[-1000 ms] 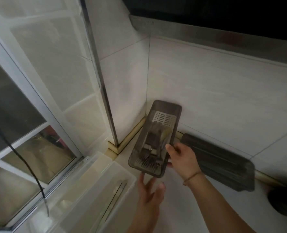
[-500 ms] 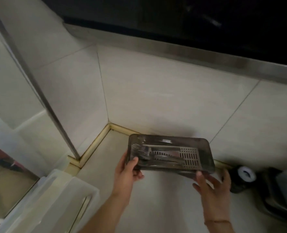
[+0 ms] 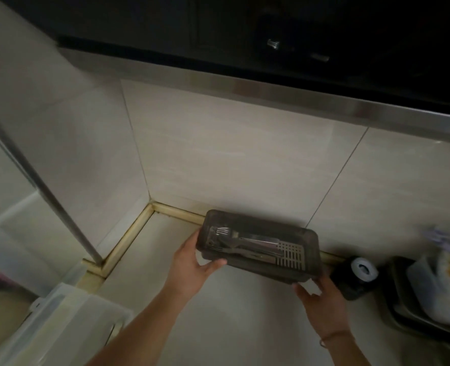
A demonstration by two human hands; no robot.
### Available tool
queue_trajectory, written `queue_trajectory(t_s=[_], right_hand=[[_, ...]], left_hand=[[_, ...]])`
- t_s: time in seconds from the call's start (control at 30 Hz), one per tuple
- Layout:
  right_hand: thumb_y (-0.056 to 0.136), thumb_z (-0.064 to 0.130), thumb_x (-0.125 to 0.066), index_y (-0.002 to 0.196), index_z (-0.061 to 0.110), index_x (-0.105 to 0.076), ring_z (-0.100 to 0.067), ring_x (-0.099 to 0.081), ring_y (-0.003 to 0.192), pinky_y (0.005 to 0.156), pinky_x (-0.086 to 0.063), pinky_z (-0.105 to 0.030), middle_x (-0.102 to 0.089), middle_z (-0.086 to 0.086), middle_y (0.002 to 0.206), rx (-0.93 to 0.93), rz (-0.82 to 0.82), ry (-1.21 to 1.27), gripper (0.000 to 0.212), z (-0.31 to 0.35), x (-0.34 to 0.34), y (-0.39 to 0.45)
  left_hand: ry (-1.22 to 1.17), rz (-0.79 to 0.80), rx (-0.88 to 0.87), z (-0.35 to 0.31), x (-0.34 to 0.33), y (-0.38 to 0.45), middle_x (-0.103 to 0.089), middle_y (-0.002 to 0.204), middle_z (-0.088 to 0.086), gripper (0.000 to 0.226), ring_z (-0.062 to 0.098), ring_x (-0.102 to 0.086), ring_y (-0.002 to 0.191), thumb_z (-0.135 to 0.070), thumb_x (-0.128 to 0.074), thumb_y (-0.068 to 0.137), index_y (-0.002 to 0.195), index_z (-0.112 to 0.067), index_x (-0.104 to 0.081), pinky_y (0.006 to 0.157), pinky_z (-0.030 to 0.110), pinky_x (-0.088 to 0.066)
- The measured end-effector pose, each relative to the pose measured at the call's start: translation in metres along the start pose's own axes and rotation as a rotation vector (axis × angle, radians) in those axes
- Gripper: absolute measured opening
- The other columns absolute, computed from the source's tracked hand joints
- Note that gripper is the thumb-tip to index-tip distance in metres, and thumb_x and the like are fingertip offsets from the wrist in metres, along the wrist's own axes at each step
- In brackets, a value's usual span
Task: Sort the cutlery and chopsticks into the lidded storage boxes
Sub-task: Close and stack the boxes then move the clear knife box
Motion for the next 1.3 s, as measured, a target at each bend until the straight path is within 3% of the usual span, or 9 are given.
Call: queue_trajectory(t_s=[0.17, 0.3, 0.43, 0.6, 0.7, 1.07, 1.17, 1.23, 1.3], right_hand=[[0.077, 0.024, -0.078, 0.105, 0.020, -0.066, -0.022, -0.064, 0.097, 0.083, -0.048, -0.030, -0.071, -0.001, 0.100, 0.048, -0.055, -0.090, 0.031, 0.005, -0.004, 0.007], [0.075, 0.024, -0.079, 0.098, 0.012, -0.069, -0.025, -0.067, 0.090, 0.076, -0.045, -0.025, -0.073, -0.006, 0.094, 0.023, -0.137, -0.130, 0.029, 0.007, -0.009, 0.015], [0.076, 0.021, -0.078, 0.097, 0.005, -0.068, -0.031, -0.067, 0.088, 0.073, -0.044, -0.026, -0.072, -0.014, 0.094, 0.071, -0.152, -0.190, 0.028, 0.009, -0.012, 0.020], [0.078, 0.021, -0.076, 0.103, 0.005, -0.067, -0.028, -0.068, 0.091, 0.078, -0.045, -0.027, -0.073, -0.012, 0.096, 0.135, -0.119, -0.173, 0.031, 0.006, -0.007, 0.013], [0.080, 0.015, -0.074, 0.101, 0.001, -0.066, -0.030, -0.068, 0.093, 0.078, -0.043, -0.026, -0.072, -0.015, 0.097, 0.145, -0.117, -0.203, 0.027, 0.007, -0.005, 0.012], [0.086, 0.018, -0.068, 0.101, 0.002, -0.067, -0.034, -0.066, 0.093, 0.079, -0.042, -0.026, -0.072, -0.017, 0.097, 0.140, -0.027, -0.326, 0.022, 0.006, -0.002, 0.022], [0.087, 0.020, -0.067, 0.113, 0.008, -0.064, -0.022, -0.065, 0.095, 0.086, -0.045, -0.027, -0.070, -0.010, 0.105, 0.139, 0.026, -0.264, 0.030, 0.003, 0.000, 0.006], [0.087, 0.021, -0.065, 0.118, 0.009, -0.062, -0.017, -0.059, 0.086, 0.083, -0.044, -0.026, -0.066, -0.011, 0.108, 0.104, -0.078, -0.203, 0.033, -0.004, 0.001, -0.017], [0.086, 0.017, -0.065, 0.114, 0.011, -0.063, -0.017, -0.054, 0.077, 0.076, -0.042, -0.027, -0.062, -0.009, 0.104, 0.114, -0.174, -0.190, 0.028, -0.008, -0.007, -0.048]], left_hand=[[0.058, -0.046, 0.136, 0.012, -0.009, 0.013, -0.064, 0.078, -0.024, 0.035, -0.004, -0.061, 0.079, -0.026, -0.087, 0.066, 0.088, -0.036, -0.061, 0.072, 0.014, -0.047], [-0.029, -0.068, 0.167, 0.014, -0.013, 0.031, -0.067, 0.070, -0.025, 0.037, -0.008, -0.063, 0.071, -0.013, -0.088, 0.064, 0.070, -0.035, -0.059, 0.061, 0.009, -0.050], [0.035, -0.003, 0.095, 0.019, -0.011, 0.036, -0.064, 0.093, -0.006, 0.029, 0.011, -0.064, 0.082, -0.016, -0.085, 0.067, 0.087, -0.027, -0.068, 0.079, 0.035, -0.056], [0.192, 0.042, -0.017, 0.014, -0.012, 0.035, -0.053, 0.110, -0.001, 0.041, 0.010, -0.055, 0.087, -0.022, -0.080, 0.076, 0.114, -0.011, -0.067, 0.087, 0.018, -0.046], [0.213, 0.124, -0.013, 0.012, -0.010, 0.039, -0.050, 0.121, 0.006, 0.050, 0.019, -0.056, 0.101, -0.019, -0.080, 0.076, 0.122, -0.006, -0.063, 0.096, 0.019, -0.042], [0.071, -0.012, 0.163, 0.016, -0.012, 0.025, -0.073, 0.085, -0.003, 0.023, 0.013, -0.068, 0.079, -0.017, -0.085, 0.069, 0.088, -0.015, -0.072, 0.079, 0.036, -0.056], [0.171, 0.024, 0.189, 0.003, -0.004, 0.018, -0.069, 0.105, 0.003, 0.044, 0.022, -0.064, 0.103, -0.020, -0.083, 0.074, 0.113, -0.011, -0.064, 0.091, 0.030, -0.051], [0.275, 0.046, 0.199, -0.007, 0.011, 0.000, -0.054, 0.136, 0.007, 0.068, 0.023, -0.048, 0.128, -0.028, -0.075, 0.082, 0.140, -0.011, -0.044, 0.105, 0.029, -0.038], [0.386, 0.027, 0.125, -0.019, 0.040, -0.035, -0.040, 0.149, 0.000, 0.066, 0.017, -0.036, 0.136, -0.036, -0.067, 0.088, 0.145, -0.017, -0.039, 0.110, 0.025, -0.027]])
Point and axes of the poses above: each hand's wrist, its own y-axis towards the middle knuckle, its own x-axis out of the back of the hand, z = x × y, the point moved 2 cm from there along y, towards the middle knuckle
